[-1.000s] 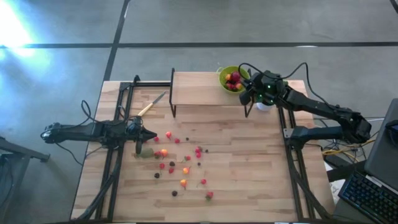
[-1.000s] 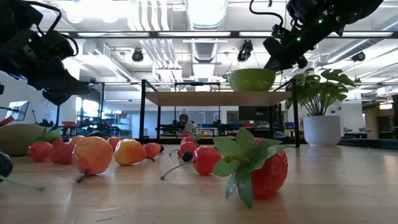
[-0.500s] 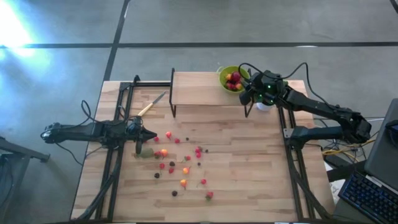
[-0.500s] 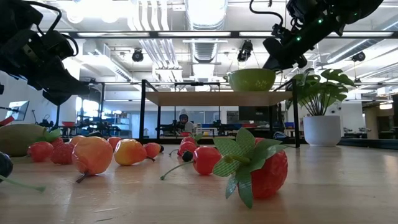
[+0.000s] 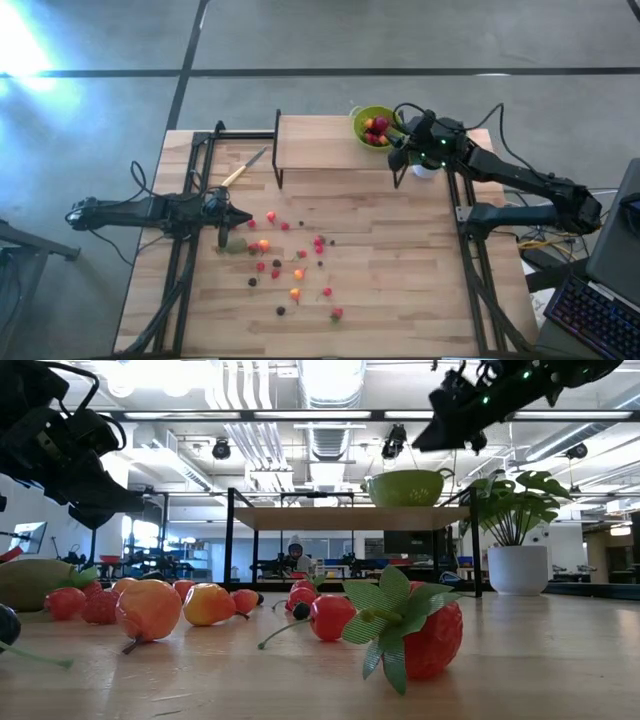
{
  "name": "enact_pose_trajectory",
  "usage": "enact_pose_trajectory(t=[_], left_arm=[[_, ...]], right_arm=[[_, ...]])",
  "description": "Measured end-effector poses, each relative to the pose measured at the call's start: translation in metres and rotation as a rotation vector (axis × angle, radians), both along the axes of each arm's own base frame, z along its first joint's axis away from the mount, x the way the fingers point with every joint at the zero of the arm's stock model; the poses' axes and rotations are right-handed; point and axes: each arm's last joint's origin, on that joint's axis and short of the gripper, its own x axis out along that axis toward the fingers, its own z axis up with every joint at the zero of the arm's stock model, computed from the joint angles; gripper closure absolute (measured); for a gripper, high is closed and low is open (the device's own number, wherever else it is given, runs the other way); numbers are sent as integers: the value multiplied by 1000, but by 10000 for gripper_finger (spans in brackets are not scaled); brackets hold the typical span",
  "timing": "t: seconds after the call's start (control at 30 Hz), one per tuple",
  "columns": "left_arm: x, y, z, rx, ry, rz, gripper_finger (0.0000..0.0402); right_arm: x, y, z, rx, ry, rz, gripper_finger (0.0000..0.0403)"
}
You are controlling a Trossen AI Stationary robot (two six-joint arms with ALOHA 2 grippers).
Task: Build produce basket
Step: Put the blueberry into the green basket
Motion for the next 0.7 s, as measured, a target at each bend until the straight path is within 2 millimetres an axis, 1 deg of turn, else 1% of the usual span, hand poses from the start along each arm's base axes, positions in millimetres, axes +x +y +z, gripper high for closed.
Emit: enact_pose_trajectory(t=[0.1,0.2,0.33,0.47,0.7], left_arm=[[0,0,0,0,0,0,381],[0,0,0,0,0,0,381],[0,0,0,0,0,0,380],[0,0,0,0,0,0,380],[0,0,0,0,0,0,381]], right_arm=[[0,14,6,-19,-17,60,261],[7,34,8,-26,-17,157,277],[20,65,1,-22,9,317,299],[34,98,-18,-8,72,438,323],[52,145,-65,25,185,498,360]])
